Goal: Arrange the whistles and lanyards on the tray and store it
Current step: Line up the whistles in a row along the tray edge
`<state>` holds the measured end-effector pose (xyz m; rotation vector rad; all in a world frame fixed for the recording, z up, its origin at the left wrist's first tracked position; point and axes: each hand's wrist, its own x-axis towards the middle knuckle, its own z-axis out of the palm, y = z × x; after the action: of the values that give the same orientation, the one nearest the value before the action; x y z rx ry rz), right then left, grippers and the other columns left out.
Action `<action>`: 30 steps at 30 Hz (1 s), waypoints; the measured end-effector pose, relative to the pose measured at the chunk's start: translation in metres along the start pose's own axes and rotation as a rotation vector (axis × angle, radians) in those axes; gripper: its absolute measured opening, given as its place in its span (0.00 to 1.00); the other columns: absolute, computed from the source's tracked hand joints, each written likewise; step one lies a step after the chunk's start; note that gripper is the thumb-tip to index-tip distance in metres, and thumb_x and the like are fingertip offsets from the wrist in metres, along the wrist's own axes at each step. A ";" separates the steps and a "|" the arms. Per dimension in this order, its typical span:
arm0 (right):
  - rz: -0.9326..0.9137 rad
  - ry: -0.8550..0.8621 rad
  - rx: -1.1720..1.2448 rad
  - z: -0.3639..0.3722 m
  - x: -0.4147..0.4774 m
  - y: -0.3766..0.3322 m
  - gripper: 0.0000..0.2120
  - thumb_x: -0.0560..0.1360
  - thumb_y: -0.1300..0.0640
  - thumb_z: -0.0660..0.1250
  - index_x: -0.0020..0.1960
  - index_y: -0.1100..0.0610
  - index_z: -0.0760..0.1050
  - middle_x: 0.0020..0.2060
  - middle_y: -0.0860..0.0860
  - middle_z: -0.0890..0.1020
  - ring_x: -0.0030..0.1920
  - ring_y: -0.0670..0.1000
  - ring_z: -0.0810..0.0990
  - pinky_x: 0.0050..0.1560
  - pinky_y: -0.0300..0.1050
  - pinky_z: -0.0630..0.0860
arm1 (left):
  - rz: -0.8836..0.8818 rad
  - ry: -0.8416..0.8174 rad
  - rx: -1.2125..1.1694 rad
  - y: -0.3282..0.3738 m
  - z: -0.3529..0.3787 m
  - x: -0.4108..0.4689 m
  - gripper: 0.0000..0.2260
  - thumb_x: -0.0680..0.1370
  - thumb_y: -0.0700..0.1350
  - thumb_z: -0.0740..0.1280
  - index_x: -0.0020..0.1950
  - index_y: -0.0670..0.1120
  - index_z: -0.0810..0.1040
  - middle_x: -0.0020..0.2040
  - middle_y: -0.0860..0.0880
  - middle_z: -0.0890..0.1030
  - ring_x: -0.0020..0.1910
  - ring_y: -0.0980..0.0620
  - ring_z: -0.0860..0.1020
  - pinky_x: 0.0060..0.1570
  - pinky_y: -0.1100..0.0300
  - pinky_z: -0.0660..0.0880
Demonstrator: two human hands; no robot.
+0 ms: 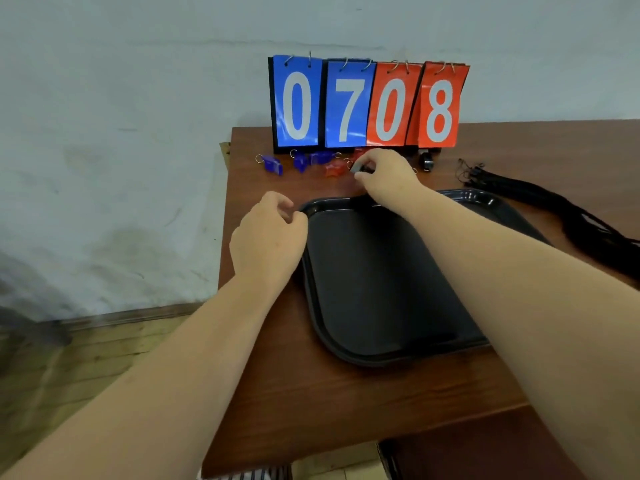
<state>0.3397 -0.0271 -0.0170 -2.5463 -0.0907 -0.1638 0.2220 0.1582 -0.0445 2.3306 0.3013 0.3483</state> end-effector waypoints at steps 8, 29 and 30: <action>-0.104 -0.101 0.268 -0.030 -0.050 -0.036 0.09 0.80 0.53 0.66 0.59 0.51 0.77 0.52 0.48 0.80 0.53 0.45 0.79 0.44 0.35 0.74 | 0.283 -0.102 -0.176 0.010 -0.017 0.005 0.25 0.80 0.41 0.65 0.75 0.56 0.64 0.68 0.56 0.72 0.67 0.52 0.68 0.65 0.55 0.68; -0.186 -0.202 0.268 -0.009 -0.112 -0.038 0.13 0.77 0.56 0.69 0.62 0.51 0.79 0.50 0.41 0.80 0.50 0.41 0.77 0.58 0.44 0.73 | 0.324 -0.116 -0.265 -0.002 -0.013 -0.013 0.09 0.78 0.47 0.70 0.57 0.51 0.78 0.51 0.56 0.79 0.52 0.59 0.76 0.49 0.69 0.72; -0.196 -0.193 0.219 -0.006 -0.111 -0.039 0.14 0.78 0.55 0.69 0.63 0.52 0.79 0.50 0.41 0.78 0.50 0.41 0.76 0.58 0.43 0.72 | 0.322 -0.090 -0.257 -0.004 -0.011 -0.012 0.08 0.78 0.48 0.70 0.57 0.51 0.78 0.52 0.56 0.79 0.52 0.59 0.76 0.50 0.68 0.72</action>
<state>0.2248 -0.0008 -0.0061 -2.3252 -0.4115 0.0170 0.2062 0.1643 -0.0414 2.1295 -0.1575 0.4106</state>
